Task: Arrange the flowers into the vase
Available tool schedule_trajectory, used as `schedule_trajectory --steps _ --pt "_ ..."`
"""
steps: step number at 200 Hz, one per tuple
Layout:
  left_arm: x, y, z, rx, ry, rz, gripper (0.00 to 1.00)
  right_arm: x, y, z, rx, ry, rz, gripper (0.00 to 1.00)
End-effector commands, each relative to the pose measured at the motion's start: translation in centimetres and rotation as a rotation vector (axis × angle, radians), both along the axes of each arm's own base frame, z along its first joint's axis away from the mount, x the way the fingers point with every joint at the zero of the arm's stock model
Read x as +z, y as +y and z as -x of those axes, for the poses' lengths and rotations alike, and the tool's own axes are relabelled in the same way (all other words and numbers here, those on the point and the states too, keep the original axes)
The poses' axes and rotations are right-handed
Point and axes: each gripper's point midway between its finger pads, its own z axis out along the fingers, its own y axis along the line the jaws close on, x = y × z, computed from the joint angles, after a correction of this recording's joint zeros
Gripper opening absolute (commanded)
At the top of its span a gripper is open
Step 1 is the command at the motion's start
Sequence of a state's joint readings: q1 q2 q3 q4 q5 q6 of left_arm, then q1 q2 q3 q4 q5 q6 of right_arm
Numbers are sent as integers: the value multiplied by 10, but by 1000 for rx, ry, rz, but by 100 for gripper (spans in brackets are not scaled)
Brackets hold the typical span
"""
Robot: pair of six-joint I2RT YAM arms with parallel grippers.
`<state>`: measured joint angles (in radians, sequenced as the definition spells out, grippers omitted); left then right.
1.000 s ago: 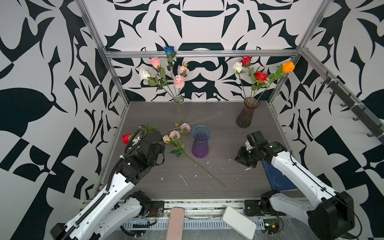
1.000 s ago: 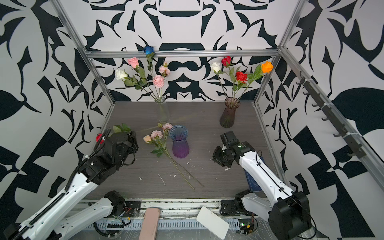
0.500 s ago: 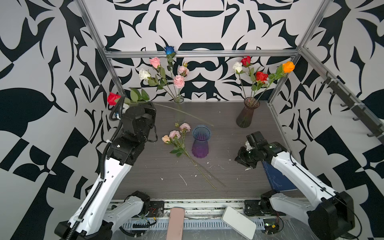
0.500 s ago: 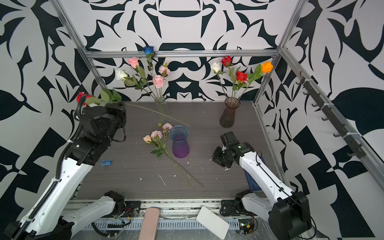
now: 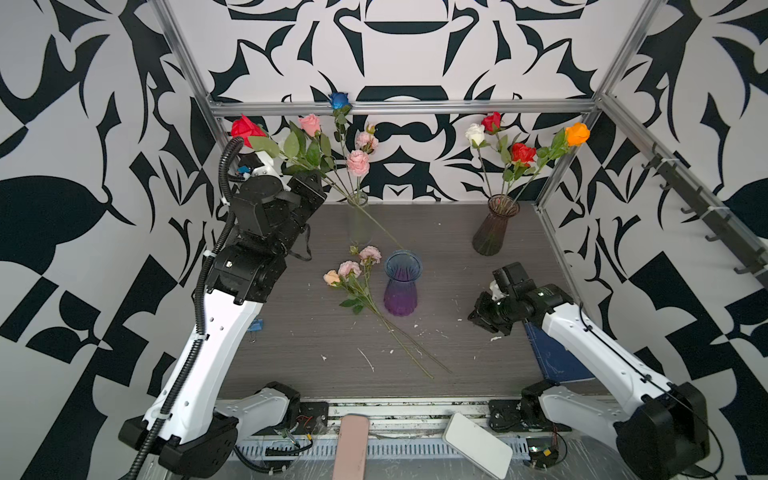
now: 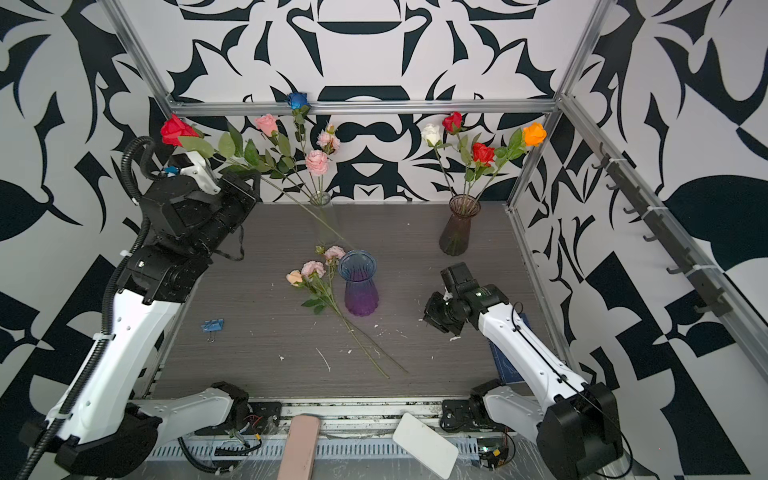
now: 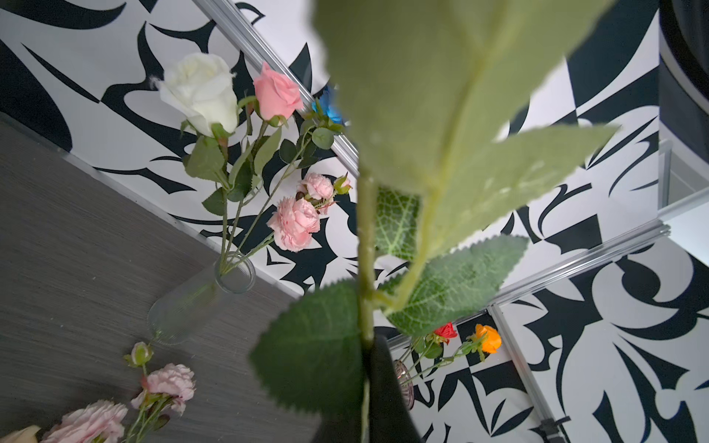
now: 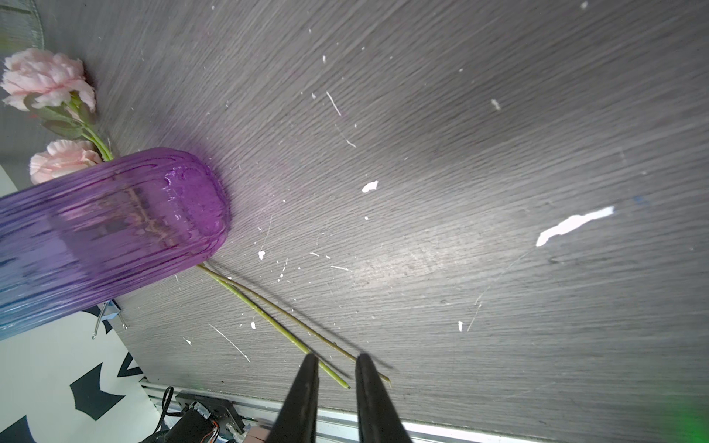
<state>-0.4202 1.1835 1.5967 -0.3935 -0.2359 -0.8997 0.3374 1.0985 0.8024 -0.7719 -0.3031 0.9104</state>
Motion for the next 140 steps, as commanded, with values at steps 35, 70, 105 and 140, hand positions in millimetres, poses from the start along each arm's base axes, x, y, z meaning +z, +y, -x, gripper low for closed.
schedule_trajectory --steps 35,70,105,140 --pt "7 -15 0 -77 -43 -127 0 -2 3 0 0 -1 -13 22" --pt "-4 -19 -2 -93 -23 -146 0 -4 4 -1 -5 6 -22 22" --pt "-16 -26 -7 -109 0 -156 0 -6 6 -2 -8 11 -30 22" --pt "-24 -37 -11 -131 15 -164 0 -5 6 -4 -6 8 -31 22"
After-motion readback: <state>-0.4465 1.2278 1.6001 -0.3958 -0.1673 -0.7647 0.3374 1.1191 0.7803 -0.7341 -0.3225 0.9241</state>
